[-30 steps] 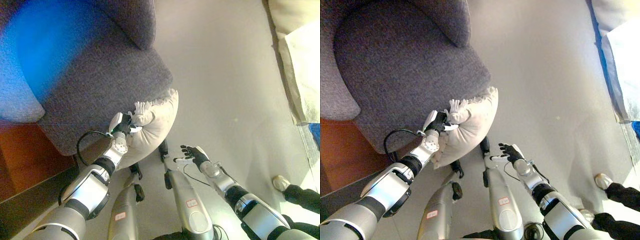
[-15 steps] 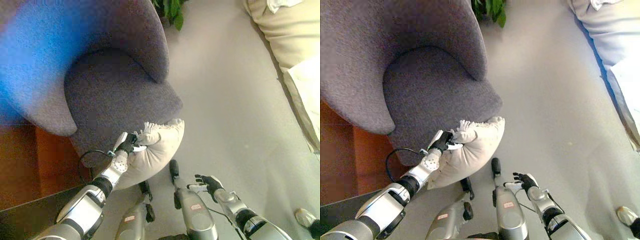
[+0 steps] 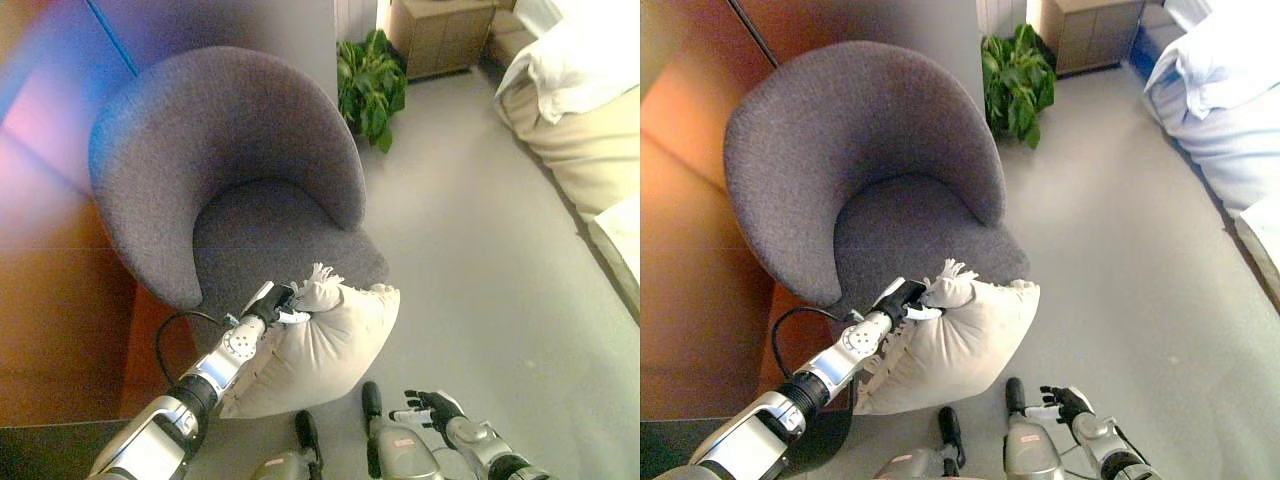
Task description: Pick up the pillow and put it on the sofa.
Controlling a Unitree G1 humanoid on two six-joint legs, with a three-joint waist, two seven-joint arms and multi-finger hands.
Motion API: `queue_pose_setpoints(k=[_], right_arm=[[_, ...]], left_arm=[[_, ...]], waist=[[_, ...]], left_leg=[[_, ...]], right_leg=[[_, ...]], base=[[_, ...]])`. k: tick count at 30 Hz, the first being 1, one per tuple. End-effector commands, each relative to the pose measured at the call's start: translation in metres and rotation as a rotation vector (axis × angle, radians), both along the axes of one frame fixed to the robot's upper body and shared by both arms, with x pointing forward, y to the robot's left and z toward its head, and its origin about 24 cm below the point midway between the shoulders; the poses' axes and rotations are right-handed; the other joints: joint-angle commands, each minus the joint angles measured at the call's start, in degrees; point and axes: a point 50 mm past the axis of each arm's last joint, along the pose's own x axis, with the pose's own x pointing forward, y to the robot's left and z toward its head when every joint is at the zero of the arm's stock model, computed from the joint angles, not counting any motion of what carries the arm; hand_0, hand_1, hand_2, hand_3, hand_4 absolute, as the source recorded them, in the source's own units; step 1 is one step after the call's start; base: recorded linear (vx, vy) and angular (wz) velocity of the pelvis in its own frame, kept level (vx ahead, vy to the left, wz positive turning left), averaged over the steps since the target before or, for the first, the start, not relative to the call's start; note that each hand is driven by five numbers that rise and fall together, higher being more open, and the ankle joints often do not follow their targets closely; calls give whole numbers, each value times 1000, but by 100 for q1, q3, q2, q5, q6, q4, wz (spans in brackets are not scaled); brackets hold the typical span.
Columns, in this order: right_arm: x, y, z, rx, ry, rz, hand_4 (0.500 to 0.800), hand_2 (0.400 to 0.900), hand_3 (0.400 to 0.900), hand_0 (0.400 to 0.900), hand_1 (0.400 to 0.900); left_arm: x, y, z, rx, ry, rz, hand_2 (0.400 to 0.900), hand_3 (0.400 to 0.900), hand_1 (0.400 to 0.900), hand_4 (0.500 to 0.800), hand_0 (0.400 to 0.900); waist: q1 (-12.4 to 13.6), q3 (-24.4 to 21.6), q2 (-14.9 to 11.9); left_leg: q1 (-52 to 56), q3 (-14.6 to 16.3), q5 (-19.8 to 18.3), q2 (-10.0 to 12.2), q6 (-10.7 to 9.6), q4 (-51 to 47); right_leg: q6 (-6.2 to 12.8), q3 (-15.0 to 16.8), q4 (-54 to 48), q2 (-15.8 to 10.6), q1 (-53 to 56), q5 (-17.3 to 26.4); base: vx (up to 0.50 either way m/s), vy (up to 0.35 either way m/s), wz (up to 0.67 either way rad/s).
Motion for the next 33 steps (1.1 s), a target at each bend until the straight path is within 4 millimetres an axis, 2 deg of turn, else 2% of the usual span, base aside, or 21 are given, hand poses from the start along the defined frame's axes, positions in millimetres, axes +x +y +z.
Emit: queue_pose_setpoints(k=[1,5,11,16,27,33], right_arm=[[-36,-7,-13,-19,127,-6,800,900,900,900,900],[-36,-9,-13,-17,143,-5,800,900,900,900,900],[-37,-9,-13,-10,164,2,800,900,900,900,900],[-47,-11,-16,-8,218,-11,800,900,900,900,900],[-69,-18,-21,-2,281,-88,800,900,900,900,900],[-83,-18,-24,-2,301,-135,800,900,900,900,900]], left_arm=[[34,-11,79,-110,-290,-60,400,400,400,500,400],[41,-9,100,-105,-325,-70,400,400,400,500,400],[61,3,164,-169,-404,-27,400,400,400,500,400],[73,16,202,-178,-442,17,400,400,400,500,400],[82,63,245,-227,-508,216,400,400,400,500,400],[82,107,253,-321,-520,439,400,400,400,500,400]], waist=[[280,-866,-160],[315,-992,-163],[299,-1206,-138],[263,-1375,-85],[254,-1533,6],[264,-1577,57]], left_leg=[[-65,-138,-551,70,-168,578],[27,-193,-576,48,-154,559],[164,-208,-569,51,-151,488],[215,-197,-550,34,-160,432],[261,-223,-517,-22,-134,334],[255,-243,-488,-49,-118,262]], right_leg=[[677,111,609,-423,308,-925],[678,86,597,-423,433,-970],[691,60,551,-407,571,-981],[708,61,526,-389,608,-984],[731,49,477,-341,665,-990],[743,-3,459,-332,670,-1005]], base=[[54,-12,7],[36,-14,4],[45,-15,2],[38,-10,1],[47,-9,2],[83,-3,3]])
